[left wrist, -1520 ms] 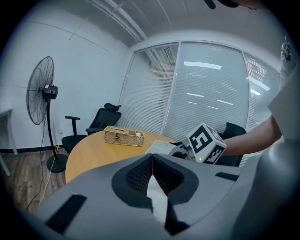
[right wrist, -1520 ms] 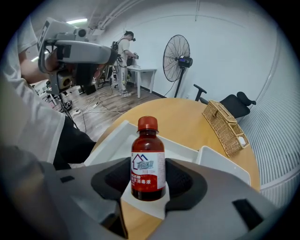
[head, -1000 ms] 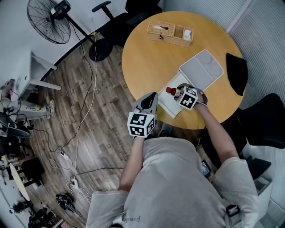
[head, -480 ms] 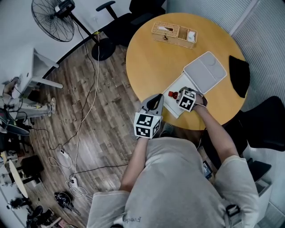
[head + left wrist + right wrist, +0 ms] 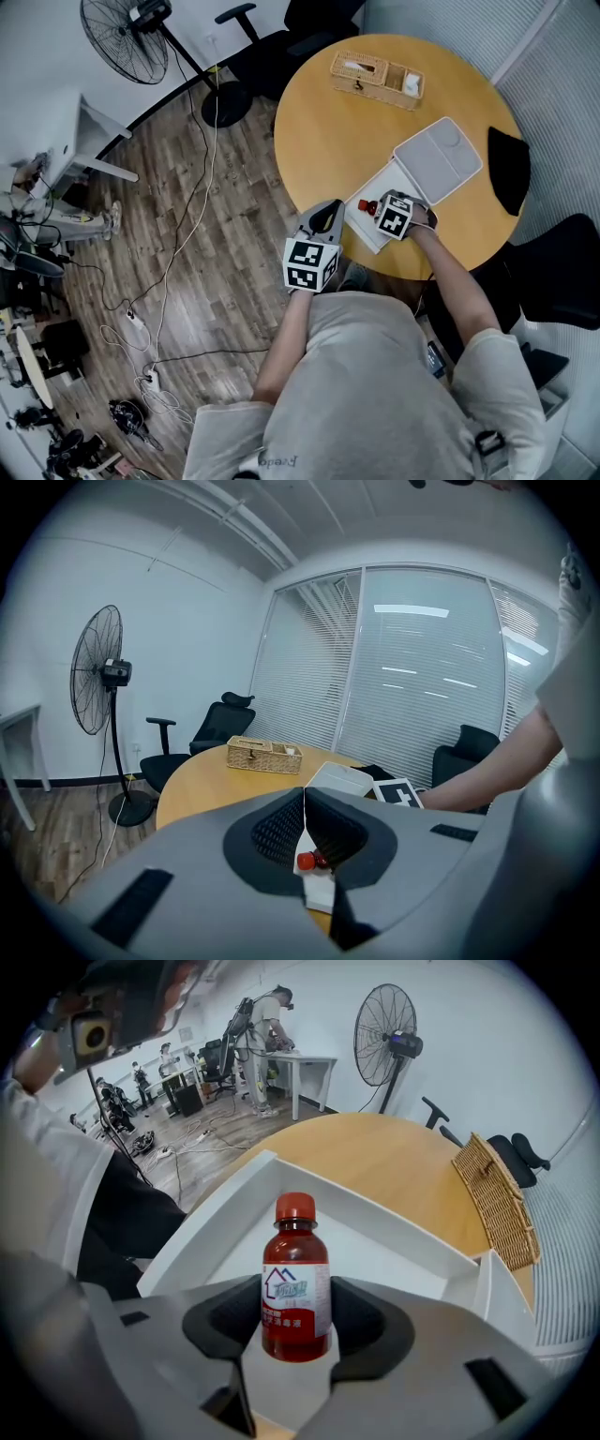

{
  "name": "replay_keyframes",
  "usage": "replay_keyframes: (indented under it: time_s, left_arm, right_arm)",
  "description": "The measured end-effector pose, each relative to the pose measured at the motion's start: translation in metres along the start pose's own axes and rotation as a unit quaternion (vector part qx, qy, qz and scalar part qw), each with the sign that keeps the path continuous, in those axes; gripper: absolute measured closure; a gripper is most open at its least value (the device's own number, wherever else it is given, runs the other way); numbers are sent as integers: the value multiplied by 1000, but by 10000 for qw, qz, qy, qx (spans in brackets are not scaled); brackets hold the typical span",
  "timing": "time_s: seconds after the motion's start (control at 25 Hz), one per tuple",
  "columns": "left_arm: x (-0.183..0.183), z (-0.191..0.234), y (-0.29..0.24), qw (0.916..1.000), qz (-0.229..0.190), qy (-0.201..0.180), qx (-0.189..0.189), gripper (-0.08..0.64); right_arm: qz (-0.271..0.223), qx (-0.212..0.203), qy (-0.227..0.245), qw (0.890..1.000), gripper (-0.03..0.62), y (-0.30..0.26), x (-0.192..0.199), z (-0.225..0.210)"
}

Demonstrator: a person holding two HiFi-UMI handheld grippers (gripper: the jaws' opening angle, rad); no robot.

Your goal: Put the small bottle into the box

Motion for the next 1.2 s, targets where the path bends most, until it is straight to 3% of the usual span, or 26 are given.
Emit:
replay_keyframes:
  time_s: [0.36,0.6,1.2]
  left_arm:
    - [2,-3,0,10000,2,55,-21,531]
    - [4,-3,1,10000,27,47,-33,531]
    - [7,-3,-1,10000,-40,22,-70,531]
  right_arm:
    - [27,-64,142,9999,367,-1,3,5]
    - [182,-24,575,9982,367,-2,1,10]
    - [218,-141,624,9977,364,-11,4,17]
Point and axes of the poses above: the fingertips, and each gripper's own axes: y backward along the fingers, z to its left, x out of its underside, the point moved 9 cm from there along y, backward along the fingers, and after that the axes turned 1 degree about z, right-handed, at the moved point
